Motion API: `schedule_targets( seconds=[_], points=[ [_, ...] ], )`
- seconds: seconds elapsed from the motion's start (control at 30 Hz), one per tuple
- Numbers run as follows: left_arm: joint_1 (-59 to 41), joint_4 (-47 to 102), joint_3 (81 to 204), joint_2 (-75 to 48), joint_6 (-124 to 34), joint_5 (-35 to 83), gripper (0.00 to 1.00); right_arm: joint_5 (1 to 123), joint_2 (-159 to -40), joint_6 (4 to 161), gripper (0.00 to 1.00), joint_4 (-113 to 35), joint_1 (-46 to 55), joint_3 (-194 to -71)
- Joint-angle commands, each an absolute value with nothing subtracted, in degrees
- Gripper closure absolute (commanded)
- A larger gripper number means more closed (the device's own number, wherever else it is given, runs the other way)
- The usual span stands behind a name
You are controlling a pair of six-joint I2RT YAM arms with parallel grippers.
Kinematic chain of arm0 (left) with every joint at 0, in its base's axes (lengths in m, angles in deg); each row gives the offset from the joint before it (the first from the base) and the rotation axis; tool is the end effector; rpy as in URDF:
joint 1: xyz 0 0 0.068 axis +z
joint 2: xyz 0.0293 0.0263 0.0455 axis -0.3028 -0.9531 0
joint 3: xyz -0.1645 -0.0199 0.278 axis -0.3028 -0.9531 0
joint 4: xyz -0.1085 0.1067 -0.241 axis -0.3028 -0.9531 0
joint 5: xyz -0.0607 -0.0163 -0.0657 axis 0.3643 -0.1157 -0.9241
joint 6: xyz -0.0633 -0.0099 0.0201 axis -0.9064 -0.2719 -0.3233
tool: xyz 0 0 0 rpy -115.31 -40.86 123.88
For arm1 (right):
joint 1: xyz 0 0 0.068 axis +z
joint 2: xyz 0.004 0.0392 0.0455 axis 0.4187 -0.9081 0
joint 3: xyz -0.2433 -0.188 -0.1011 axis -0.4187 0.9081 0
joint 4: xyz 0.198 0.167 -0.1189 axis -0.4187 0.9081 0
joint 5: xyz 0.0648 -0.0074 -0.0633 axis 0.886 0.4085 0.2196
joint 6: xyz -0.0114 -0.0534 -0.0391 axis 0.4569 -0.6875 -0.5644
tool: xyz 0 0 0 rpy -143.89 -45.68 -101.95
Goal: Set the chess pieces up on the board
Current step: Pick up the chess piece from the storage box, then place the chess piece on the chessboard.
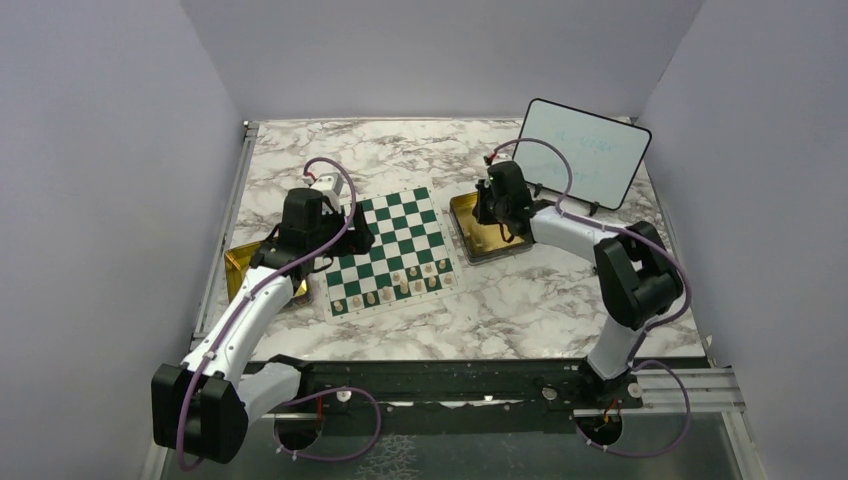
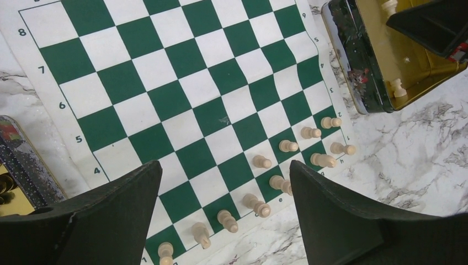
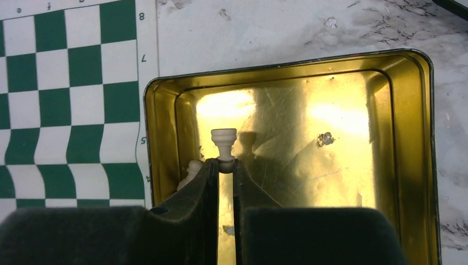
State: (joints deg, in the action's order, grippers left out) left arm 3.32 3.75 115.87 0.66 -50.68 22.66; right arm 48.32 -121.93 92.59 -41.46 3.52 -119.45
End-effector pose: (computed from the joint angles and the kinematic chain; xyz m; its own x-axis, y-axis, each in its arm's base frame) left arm 0.2335 -0.0687 0.2992 -0.6693 -0.1245 -0.7325 0.1859 0.9265 -0.3273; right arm 0.3876 0.2017 0.2128 -0.6380 -0.0116 -0.7699 -0.2167 0.9622 0.1651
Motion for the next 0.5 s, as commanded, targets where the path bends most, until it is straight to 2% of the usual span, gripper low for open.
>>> schedule_targets(
  seconds=[0.0,0.2,0.3,0.37,0.47],
  points=[
    [3.6,6.9,114.7,0.8,-53.6,20.1,0.16,53.8,-114.2,91.2,0.90,-35.9,3.2,-118.9],
    [3.6,18.5,113.9,0.9,-53.9,6.6,0.22,70.2,-106.7,90.2,0.91,-33.6,3.2,-117.7],
    [3.0,30.0,111.0,0.9,-52.8,0.5,0.33,79.1,-105.6,91.0,0.92,-32.8,3.2,-117.5],
    [1.7,36.0,109.7,0.6,-46.9,-2.5,0.41,84.4,-105.0,92.3,0.93,-33.6,3.4,-116.7],
    [-1.5,38.3,110.5,0.0,-35.5,-7.1,0.39,90.2,-104.6,93.3,0.94,-33.6,3.5,-116.4]
  ],
)
